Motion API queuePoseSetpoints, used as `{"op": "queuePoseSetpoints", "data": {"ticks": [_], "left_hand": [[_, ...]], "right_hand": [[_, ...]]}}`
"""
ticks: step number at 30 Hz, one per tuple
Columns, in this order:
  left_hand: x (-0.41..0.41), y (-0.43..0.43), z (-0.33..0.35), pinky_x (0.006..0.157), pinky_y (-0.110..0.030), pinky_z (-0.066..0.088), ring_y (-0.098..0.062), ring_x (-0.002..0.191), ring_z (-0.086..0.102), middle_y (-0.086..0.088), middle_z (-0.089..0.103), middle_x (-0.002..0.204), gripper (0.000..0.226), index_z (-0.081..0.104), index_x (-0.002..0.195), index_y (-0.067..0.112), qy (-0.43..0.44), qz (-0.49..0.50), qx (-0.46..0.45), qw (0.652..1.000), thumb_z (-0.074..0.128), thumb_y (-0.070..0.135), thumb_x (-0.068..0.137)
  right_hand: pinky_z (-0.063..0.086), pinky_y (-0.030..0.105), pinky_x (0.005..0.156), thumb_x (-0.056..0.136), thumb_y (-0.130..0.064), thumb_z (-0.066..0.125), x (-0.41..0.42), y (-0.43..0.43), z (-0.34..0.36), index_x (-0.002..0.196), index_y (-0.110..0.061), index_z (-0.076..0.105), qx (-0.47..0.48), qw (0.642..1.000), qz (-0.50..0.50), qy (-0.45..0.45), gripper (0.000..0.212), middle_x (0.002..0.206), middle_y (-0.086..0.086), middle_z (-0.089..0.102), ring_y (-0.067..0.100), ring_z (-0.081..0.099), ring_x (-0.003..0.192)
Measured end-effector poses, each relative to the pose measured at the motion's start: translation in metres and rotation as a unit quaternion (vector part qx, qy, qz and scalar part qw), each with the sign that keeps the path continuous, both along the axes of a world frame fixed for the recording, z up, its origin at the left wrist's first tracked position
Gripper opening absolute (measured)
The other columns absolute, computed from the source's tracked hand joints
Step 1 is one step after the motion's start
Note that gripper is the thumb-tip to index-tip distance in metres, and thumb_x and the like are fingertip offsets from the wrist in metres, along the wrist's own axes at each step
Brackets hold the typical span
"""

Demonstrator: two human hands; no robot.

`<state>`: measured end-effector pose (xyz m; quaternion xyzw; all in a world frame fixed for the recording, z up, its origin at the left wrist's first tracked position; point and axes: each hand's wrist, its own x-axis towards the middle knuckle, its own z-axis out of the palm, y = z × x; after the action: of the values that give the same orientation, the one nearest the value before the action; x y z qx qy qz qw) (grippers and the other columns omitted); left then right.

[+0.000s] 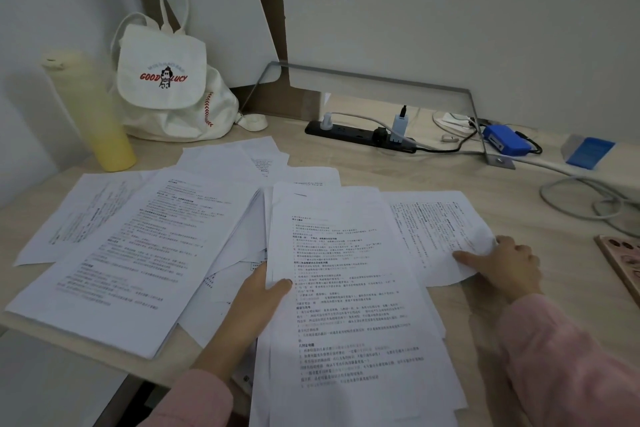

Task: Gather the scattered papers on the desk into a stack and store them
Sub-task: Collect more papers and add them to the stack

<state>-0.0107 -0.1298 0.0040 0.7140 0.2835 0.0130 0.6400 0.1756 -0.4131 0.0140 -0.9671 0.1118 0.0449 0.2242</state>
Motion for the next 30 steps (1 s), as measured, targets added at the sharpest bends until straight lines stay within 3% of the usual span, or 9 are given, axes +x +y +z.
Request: {"op": "queuePoseSetpoints", "data": {"ticks": [5,7,9,11,14,17,19,24,30], "left_hand": [[-0.001,-0.001,0.0,0.1,-0.041,0.045,-0.018,0.106,0.06,0.001,0.063,0.116,0.034,0.053,0.125,0.021,0.003,-0.005,0.013,1.0,0.048,0.011,0.093],[-0.001,-0.001,0.001,0.101,-0.041,0.045,-0.018,0.107,0.059,0.001,0.063,0.117,0.034,0.052,0.126,0.022,0.002,-0.008,0.013,1.0,0.047,0.01,0.094],[-0.001,-0.001,0.001,0.102,-0.041,0.044,-0.019,0.109,0.058,0.001,0.062,0.119,0.035,0.051,0.128,0.022,0.003,-0.009,0.014,1.0,0.046,0.011,0.094],[-0.001,-0.001,0.002,0.102,-0.041,0.043,-0.019,0.11,0.058,0.001,0.062,0.12,0.035,0.051,0.128,0.022,0.004,-0.012,0.016,1.0,0.046,0.011,0.095],[-0.001,-0.001,0.002,0.102,-0.04,0.044,-0.019,0.109,0.058,0.0,0.062,0.12,0.034,0.051,0.127,0.022,0.005,-0.015,0.017,1.0,0.046,0.011,0.095],[-0.002,-0.001,0.003,0.099,-0.038,0.045,-0.018,0.107,0.059,0.001,0.062,0.118,0.034,0.051,0.127,0.022,0.006,-0.015,0.014,1.0,0.046,0.012,0.095],[-0.002,-0.001,0.002,0.096,-0.037,0.047,-0.016,0.104,0.06,0.003,0.063,0.113,0.033,0.053,0.124,0.024,0.004,-0.016,0.015,1.0,0.046,0.011,0.094],[-0.002,-0.001,0.003,0.091,-0.032,0.049,-0.015,0.102,0.061,0.004,0.063,0.113,0.032,0.052,0.123,0.026,0.003,-0.013,0.02,1.0,0.046,0.012,0.095],[-0.003,-0.002,0.004,0.09,-0.033,0.05,-0.016,0.104,0.06,0.001,0.063,0.118,0.036,0.051,0.129,0.02,0.005,-0.03,0.054,0.998,0.044,0.013,0.094]], "right_hand": [[0.056,0.037,0.078,0.082,-0.013,0.068,-0.004,0.001,0.003,0.12,0.006,0.046,0.305,0.952,-0.017,-0.03,0.048,0.118,0.023,0.059,0.034,0.063,0.096],[0.059,0.026,0.063,0.086,-0.01,0.061,-0.015,0.006,0.006,0.113,0.001,0.053,0.575,0.818,-0.026,-0.016,0.03,0.106,0.017,0.066,0.023,0.071,0.079],[0.057,0.038,0.083,0.088,-0.017,0.059,-0.024,0.009,-0.002,0.123,-0.007,0.055,0.715,0.698,-0.01,0.042,0.037,0.114,0.013,0.067,0.024,0.069,0.098],[0.055,0.039,0.089,0.088,-0.018,0.059,-0.033,0.015,-0.01,0.123,-0.016,0.058,0.7,0.71,0.014,0.073,0.035,0.115,0.007,0.07,0.024,0.067,0.104],[0.059,0.031,0.067,0.089,-0.004,0.054,-0.038,0.026,-0.01,0.103,-0.011,0.063,0.611,0.79,-0.006,0.039,0.018,0.099,0.006,0.074,0.022,0.072,0.082],[0.046,0.032,0.077,0.091,-0.004,0.051,-0.027,0.033,0.009,0.104,-0.001,0.062,0.437,0.894,0.005,-0.097,0.017,0.099,0.011,0.063,0.03,0.064,0.091],[0.04,0.03,0.076,0.093,-0.011,0.051,-0.023,0.041,0.03,0.108,0.002,0.062,0.358,0.912,0.035,-0.198,0.023,0.096,0.011,0.061,0.028,0.06,0.092],[0.041,0.024,0.058,0.094,-0.02,0.051,-0.028,0.059,0.094,0.085,-0.003,0.06,0.304,0.869,0.144,-0.364,0.022,0.076,0.011,0.06,0.023,0.05,0.069],[0.047,0.006,0.066,0.09,-0.016,0.058,-0.043,0.078,0.156,0.094,-0.016,0.062,0.474,0.772,0.234,-0.353,0.006,0.075,-0.028,0.068,-0.012,0.062,0.074]]}}
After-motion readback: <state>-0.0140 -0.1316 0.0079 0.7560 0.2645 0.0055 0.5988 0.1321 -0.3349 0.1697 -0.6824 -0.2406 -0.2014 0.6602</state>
